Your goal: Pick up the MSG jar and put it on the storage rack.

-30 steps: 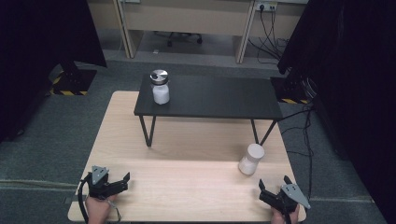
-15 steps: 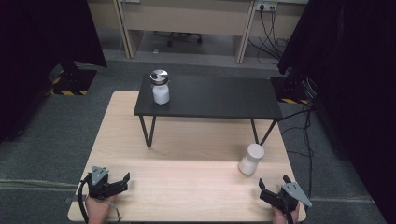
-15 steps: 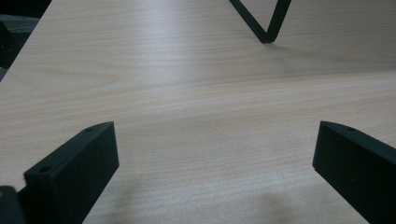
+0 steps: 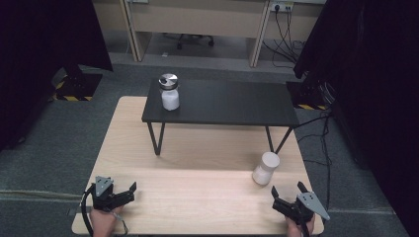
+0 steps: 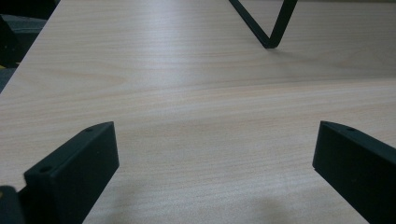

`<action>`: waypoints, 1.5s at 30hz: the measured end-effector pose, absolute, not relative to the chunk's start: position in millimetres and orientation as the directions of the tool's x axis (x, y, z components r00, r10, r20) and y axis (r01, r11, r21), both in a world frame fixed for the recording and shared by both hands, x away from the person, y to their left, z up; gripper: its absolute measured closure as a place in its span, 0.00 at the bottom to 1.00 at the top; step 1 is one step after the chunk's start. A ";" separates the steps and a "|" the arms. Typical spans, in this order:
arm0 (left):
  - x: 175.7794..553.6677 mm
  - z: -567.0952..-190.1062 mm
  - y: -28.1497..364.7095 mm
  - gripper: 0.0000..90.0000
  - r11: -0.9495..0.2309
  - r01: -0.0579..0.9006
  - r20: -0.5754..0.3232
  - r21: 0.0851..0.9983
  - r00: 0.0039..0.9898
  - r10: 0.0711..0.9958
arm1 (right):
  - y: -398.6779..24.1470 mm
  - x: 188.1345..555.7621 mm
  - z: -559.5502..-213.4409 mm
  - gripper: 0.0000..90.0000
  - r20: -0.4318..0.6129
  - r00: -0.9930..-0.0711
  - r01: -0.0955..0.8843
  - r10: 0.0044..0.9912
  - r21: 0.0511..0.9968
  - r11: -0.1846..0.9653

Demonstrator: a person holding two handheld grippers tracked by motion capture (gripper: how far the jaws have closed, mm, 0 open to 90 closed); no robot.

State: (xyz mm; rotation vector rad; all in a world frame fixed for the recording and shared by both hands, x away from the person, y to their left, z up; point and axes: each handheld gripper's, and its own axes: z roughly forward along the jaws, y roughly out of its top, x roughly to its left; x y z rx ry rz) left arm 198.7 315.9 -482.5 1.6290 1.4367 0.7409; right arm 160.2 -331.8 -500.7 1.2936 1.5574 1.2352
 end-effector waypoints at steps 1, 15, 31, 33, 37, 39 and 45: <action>198.6 -482.6 315.9 0.00 -0.012 0.496 -0.087 0.868 0.176 0.981 | -330.4 161.0 -500.2 0.00 0.029 -0.213 0.247 0.977 0.969 0.025; 199.2 -482.6 316.0 0.00 -0.022 0.497 -0.082 0.868 0.185 0.979 | -313.3 175.7 -493.8 0.00 0.029 -0.269 0.215 0.963 0.976 0.031; 199.3 -482.7 315.2 0.00 -0.027 0.497 -0.077 0.867 0.186 0.980 | -306.9 191.6 -487.4 0.00 0.030 -0.292 0.201 0.956 0.979 0.031; 199.3 -482.8 315.2 0.00 -0.028 0.496 -0.076 0.868 0.188 0.979 | -307.0 194.0 -486.1 0.00 0.029 -0.297 0.198 0.954 0.980 0.031; 199.2 -482.8 315.2 0.00 -0.029 0.496 -0.075 0.868 0.188 0.979 | -307.4 197.4 -484.3 0.00 0.041 -0.301 0.192 0.953 0.981 0.018; 199.2 -482.8 315.2 0.00 -0.029 0.496 -0.075 0.868 0.189 0.979 | -307.5 198.5 -484.5 0.00 0.046 -0.300 0.185 0.953 0.983 0.011; 199.0 -483.0 315.3 0.00 -0.030 0.494 -0.075 0.869 0.190 0.979 | -306.8 204.4 -483.9 0.00 0.053 -0.297 0.175 0.953 0.984 0.000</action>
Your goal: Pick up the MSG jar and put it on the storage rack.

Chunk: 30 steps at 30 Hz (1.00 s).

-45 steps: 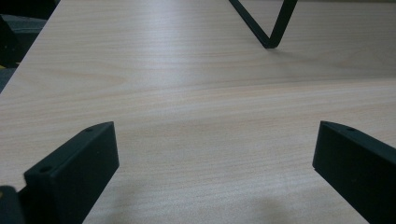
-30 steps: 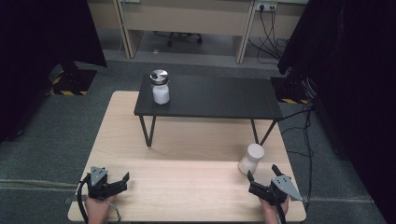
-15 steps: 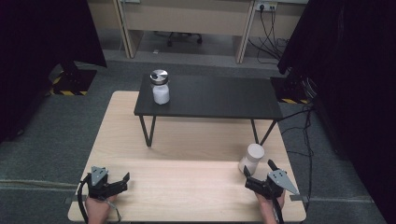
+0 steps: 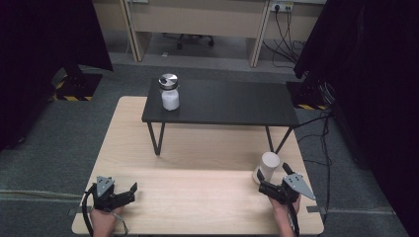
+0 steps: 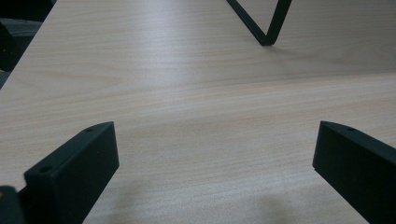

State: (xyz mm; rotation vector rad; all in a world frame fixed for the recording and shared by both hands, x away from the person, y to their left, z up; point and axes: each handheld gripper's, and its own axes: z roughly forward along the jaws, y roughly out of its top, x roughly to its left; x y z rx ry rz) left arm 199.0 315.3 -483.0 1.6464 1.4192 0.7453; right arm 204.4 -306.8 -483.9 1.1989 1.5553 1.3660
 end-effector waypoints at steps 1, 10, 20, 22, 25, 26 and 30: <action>199.1 -483.0 315.3 0.00 -0.031 0.494 -0.073 0.869 0.190 0.979 | -307.1 205.5 -484.0 0.00 0.055 -0.298 0.176 0.953 0.984 -0.002; 199.3 -482.8 314.0 0.00 -0.045 0.494 -0.061 0.868 0.196 0.979 | -307.0 215.4 -484.5 0.06 0.080 -0.302 0.190 0.950 0.982 -0.023; 198.6 -482.9 312.9 0.00 -0.048 0.492 -0.056 0.869 0.194 0.979 | -306.3 219.2 -486.4 0.15 0.079 -0.292 0.191 0.953 0.981 -0.022; 198.6 -482.9 313.0 0.00 -0.050 0.492 -0.055 0.869 0.195 0.979 | -306.3 219.7 -486.7 0.17 0.078 -0.291 0.193 0.954 0.981 -0.021; 198.5 -483.0 313.3 0.00 -0.048 0.491 -0.057 0.870 0.196 0.979 | -307.1 220.4 -488.2 0.19 0.091 -0.288 0.194 0.953 0.980 -0.035; 198.5 -482.9 313.2 0.00 -0.048 0.492 -0.056 0.869 0.195 0.979 | -307.7 220.6 -488.8 0.20 0.097 -0.287 0.193 0.953 0.980 -0.041; 198.4 -483.1 313.0 0.00 -0.043 0.492 -0.059 0.870 0.191 0.980 | -313.2 223.2 -491.3 0.25 0.135 -0.304 0.200 0.943 0.977 -0.075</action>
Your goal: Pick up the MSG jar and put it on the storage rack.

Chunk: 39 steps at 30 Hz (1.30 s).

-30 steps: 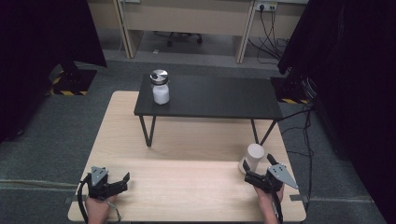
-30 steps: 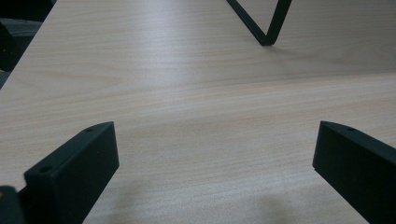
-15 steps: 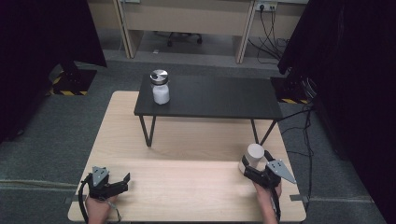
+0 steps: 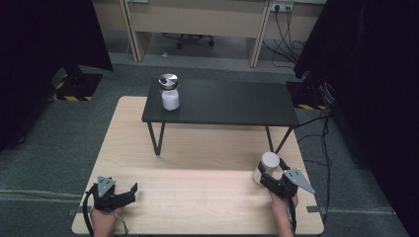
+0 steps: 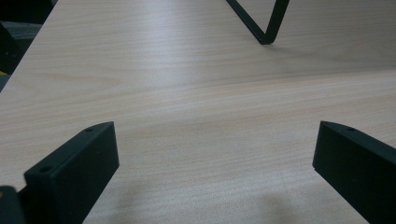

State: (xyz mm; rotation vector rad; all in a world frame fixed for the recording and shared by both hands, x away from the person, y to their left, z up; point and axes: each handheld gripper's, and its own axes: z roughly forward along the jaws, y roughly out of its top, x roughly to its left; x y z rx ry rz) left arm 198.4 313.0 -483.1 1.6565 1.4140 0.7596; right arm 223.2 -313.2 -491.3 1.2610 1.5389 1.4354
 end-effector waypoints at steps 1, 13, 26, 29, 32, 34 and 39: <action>198.3 -483.2 313.1 0.00 -0.041 0.491 -0.060 0.870 0.189 0.980 | -315.3 224.0 -491.8 0.26 0.144 -0.314 0.203 0.939 0.976 -0.082; 198.9 -482.7 312.9 0.00 -0.041 0.495 -0.060 0.868 0.187 0.980 | -315.5 223.6 -487.8 0.37 0.113 -0.336 0.199 0.935 0.979 -0.047; 199.5 -482.5 313.2 0.00 -0.046 0.496 -0.058 0.867 0.192 0.980 | -313.2 220.9 -478.9 0.37 0.110 -0.324 0.223 0.940 0.974 -0.037; 199.6 -482.5 313.1 0.00 -0.046 0.497 -0.058 0.866 0.192 0.980 | -313.9 219.2 -476.3 0.37 0.108 -0.325 0.216 0.940 0.976 -0.037; 199.6 -482.6 313.7 0.00 -0.043 0.496 -0.062 0.867 0.194 0.979 | -316.6 218.3 -472.2 0.37 0.107 -0.335 0.208 0.936 0.977 -0.037; 199.5 -482.5 313.6 0.00 -0.041 0.496 -0.063 0.867 0.191 0.980 | -317.0 217.9 -468.9 0.37 0.098 -0.337 0.201 0.936 0.979 -0.031; 198.8 -483.0 314.2 0.00 -0.034 0.493 -0.068 0.869 0.189 0.980 | -318.1 217.9 -459.8 0.37 0.094 -0.344 0.193 0.934 0.981 -0.027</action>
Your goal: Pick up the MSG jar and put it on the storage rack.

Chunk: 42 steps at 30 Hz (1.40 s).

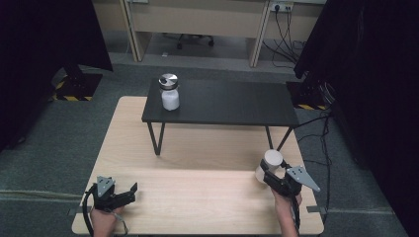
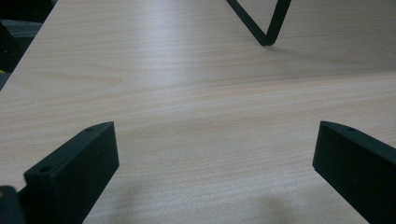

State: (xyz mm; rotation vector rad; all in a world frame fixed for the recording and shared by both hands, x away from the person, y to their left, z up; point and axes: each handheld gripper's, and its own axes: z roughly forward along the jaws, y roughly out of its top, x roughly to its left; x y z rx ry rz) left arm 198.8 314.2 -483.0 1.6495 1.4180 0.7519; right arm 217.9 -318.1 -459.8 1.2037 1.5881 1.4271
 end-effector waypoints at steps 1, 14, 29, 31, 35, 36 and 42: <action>198.9 -483.0 314.3 0.00 -0.034 0.493 -0.069 0.869 0.189 0.980 | -318.4 217.9 -457.9 0.37 0.091 -0.345 0.190 0.934 0.981 -0.025; 198.4 -483.6 315.1 0.00 -0.023 0.492 -0.080 0.871 0.186 0.979 | -317.4 216.5 -428.7 0.37 0.070 -0.345 0.158 0.936 0.987 -0.015; 197.2 -483.8 316.2 0.00 -0.016 0.488 -0.085 0.873 0.183 0.979 | -315.3 219.4 -402.1 0.37 0.065 -0.349 0.146 0.935 0.989 -0.015; 197.2 -483.9 316.4 0.00 -0.015 0.488 -0.086 0.873 0.183 0.979 | -315.1 220.3 -398.8 0.37 0.064 -0.350 0.143 0.934 0.990 -0.014; 197.0 -484.2 316.7 0.00 -0.013 0.487 -0.088 0.874 0.183 0.979 | -313.7 221.7 -392.2 0.37 0.058 -0.350 0.139 0.935 0.990 -0.009; 197.0 -484.2 316.7 0.00 -0.013 0.486 -0.088 0.874 0.183 0.979 | -313.5 222.1 -390.7 0.37 0.057 -0.350 0.138 0.935 0.990 -0.009; 196.8 -484.2 317.2 0.00 -0.013 0.486 -0.089 0.874 0.185 0.979 | -312.2 223.3 -382.7 0.37 0.065 -0.347 0.135 0.936 0.991 -0.019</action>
